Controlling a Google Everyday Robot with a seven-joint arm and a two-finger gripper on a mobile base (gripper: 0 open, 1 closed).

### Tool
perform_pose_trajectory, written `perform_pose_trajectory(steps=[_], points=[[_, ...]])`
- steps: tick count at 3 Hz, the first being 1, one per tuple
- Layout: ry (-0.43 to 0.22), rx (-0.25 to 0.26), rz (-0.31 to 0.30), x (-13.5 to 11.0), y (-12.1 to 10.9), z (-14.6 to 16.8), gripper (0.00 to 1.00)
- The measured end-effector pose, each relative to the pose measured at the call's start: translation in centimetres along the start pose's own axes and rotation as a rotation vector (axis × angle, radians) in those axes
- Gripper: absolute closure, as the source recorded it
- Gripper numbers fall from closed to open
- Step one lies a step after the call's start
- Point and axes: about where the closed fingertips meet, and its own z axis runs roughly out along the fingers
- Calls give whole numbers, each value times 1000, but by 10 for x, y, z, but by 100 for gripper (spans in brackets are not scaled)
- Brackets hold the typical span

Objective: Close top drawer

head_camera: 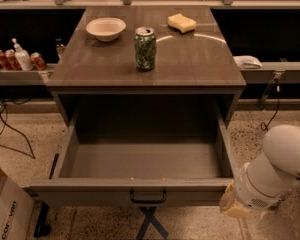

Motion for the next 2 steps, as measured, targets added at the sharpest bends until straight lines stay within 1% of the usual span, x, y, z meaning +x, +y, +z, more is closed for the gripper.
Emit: perform_pose_trajectory(steps=[1, 2], points=[[0, 0, 0, 0, 0, 0, 100], [-15, 56, -24, 4, -35, 8, 100]])
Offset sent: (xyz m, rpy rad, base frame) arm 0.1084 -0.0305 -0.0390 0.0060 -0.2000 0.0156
